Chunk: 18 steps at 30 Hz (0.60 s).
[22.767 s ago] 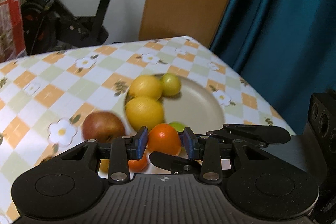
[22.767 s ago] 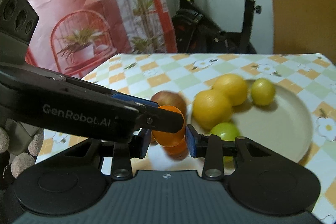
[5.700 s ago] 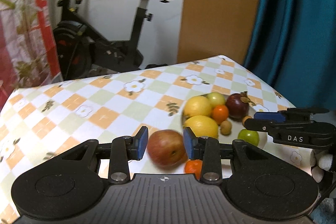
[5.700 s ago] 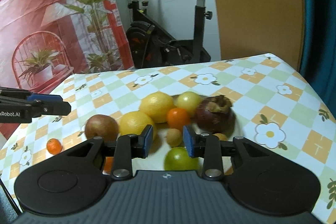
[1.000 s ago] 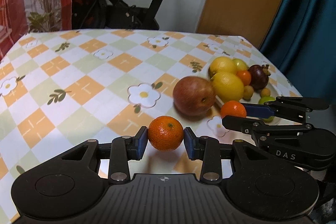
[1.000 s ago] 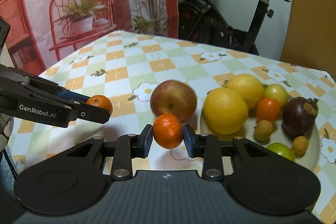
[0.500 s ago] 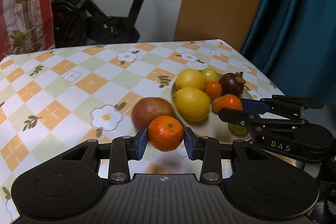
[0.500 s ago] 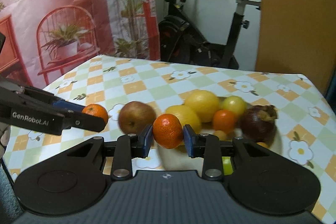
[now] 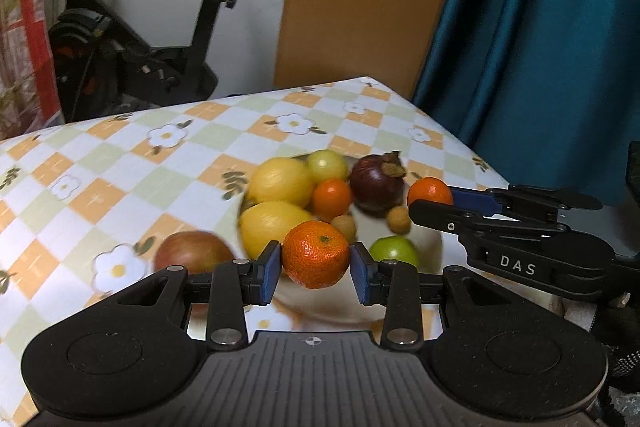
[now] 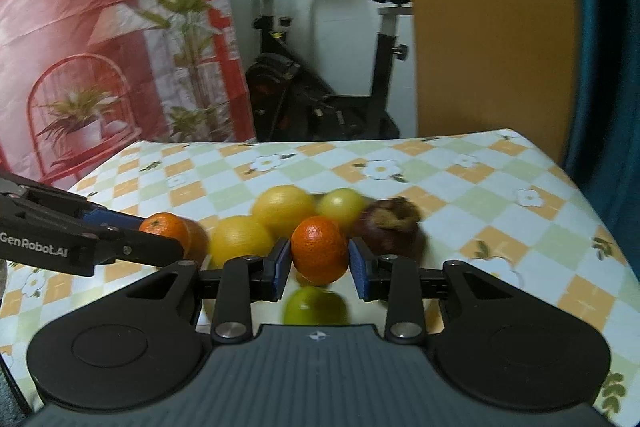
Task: Organize fruits
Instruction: 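Carry both tangerines toward the beige plate with both tools, then lower both tangerines onto the plate and open both tools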
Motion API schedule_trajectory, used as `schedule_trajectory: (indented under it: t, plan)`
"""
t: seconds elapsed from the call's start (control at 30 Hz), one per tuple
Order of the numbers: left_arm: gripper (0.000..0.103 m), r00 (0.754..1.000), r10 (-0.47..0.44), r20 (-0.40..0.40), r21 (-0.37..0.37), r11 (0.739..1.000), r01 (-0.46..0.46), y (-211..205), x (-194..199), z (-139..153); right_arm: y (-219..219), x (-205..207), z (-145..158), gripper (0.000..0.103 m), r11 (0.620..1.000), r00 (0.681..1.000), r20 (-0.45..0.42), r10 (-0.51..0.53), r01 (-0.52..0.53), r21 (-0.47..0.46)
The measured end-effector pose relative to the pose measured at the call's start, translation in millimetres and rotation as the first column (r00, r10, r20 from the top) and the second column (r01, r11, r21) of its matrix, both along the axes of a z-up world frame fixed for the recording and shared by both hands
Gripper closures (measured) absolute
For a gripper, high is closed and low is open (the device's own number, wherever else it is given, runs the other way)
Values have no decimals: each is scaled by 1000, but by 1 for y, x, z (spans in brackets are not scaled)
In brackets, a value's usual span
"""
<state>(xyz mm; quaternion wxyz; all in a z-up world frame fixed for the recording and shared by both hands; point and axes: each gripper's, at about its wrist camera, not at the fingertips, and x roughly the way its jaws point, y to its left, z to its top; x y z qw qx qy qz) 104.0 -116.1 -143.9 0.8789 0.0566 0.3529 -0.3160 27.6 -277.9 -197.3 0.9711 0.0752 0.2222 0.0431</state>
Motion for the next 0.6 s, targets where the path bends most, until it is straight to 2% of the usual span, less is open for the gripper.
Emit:
schedule_trajectory:
  t: [0.13, 0.3, 0.6]
  plan:
    - [64, 999, -41, 4, 10, 999, 41, -18, 1, -2, -16, -2, -4, 69, 999, 999, -9, -37, 37, 6]
    - [64, 996, -89, 1, 56, 995, 88, -37, -1, -16, -27, -3, -14, 69, 999, 998, -39, -47, 48, 18]
    - [64, 995, -84, -51, 81, 993, 88, -39, 3, -35, -31, 2, -31, 69, 998, 995, -82, -53, 55, 19]
